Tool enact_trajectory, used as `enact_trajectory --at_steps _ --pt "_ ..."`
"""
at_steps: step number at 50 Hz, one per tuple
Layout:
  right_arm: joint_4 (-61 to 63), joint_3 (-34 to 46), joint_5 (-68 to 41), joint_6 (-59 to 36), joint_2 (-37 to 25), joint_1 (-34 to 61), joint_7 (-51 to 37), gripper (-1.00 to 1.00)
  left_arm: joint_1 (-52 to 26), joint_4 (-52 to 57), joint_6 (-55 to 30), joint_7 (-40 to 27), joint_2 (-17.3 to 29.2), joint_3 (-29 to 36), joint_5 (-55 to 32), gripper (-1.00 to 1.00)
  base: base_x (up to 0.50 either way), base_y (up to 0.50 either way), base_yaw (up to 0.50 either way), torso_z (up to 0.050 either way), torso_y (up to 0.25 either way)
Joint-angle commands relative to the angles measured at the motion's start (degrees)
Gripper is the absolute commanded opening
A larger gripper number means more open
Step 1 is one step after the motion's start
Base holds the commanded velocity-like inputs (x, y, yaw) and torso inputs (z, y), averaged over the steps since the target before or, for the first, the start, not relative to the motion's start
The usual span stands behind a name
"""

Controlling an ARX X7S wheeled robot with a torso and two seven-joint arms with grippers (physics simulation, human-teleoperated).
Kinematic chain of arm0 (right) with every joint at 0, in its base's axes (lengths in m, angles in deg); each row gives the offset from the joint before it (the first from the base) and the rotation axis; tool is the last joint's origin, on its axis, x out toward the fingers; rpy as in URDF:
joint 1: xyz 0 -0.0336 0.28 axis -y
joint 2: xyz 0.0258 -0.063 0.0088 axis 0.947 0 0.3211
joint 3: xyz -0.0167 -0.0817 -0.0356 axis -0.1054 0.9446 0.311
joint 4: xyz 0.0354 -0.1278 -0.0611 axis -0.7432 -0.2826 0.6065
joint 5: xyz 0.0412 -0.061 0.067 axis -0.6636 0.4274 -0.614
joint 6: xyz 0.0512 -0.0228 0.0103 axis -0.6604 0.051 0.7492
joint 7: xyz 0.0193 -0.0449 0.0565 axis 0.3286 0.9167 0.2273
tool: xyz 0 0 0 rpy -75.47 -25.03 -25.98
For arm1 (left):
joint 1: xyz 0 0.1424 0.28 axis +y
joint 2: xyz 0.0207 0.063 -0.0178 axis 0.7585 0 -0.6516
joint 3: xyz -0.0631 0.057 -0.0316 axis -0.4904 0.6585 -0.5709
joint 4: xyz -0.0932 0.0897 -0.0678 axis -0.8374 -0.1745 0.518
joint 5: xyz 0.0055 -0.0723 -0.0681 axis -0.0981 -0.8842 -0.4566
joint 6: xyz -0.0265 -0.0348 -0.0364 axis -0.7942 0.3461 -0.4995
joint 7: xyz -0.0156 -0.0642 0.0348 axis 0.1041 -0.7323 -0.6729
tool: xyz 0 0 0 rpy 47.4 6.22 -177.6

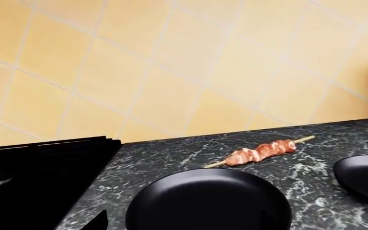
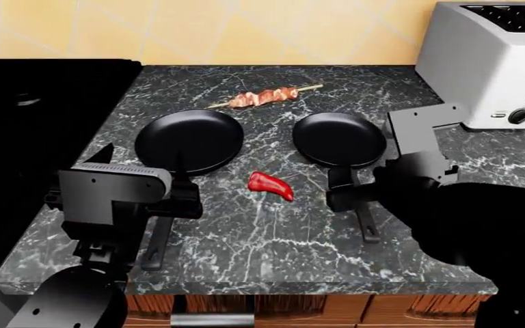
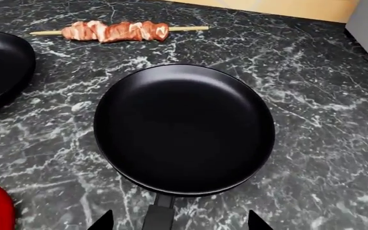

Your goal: Place both pans onto different burners. Then place the chili pepper and the skewer on different pans.

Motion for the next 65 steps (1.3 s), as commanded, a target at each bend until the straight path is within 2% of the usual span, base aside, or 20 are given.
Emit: enact_trajectory --at_steps 1,25,26,44,65 --pt "-3.6 1.7 -10.2 0.6 -3.2 0.1 -5.9 1.0 -0.3 -0.4 0.2 -0.2 0.0 0.6 -0.1 1.0 0.0 0.0 0.0 0.0 0.0" --pt "-9.0 8.9 -7.1 6.4 -4.5 -1.6 -1.9 1.0 -0.6 -1.2 0.9 -0.5 0.4 1.4 -0.4 1.0 0.0 0.0 0.0 0.0 0.0" --pt "-9.0 8.9 -7.2 6.4 -4.6 -1.7 -2.0 -1.0 -0.6 -1.2 0.9 -0.5 0.4 1.4 -0.4 1.0 0.0 0.0 0.0 0.0 0.0" --pt "-8.0 8.0 -9.4 5.8 -5.0 -1.5 -4.1 -1.0 -0.5 -0.8 1.1 -0.8 0.7 1.5 -1.0 1.0 0.0 0.0 0.0 0.0 0.0" --pt "1.3 0.9 -17.1 2.9 -6.3 1.3 -15.1 -1.0 0.0 -0.4 1.5 -1.1 1.3 1.2 -1.6 1.0 0.0 0.0 0.0 0.0 0.0"
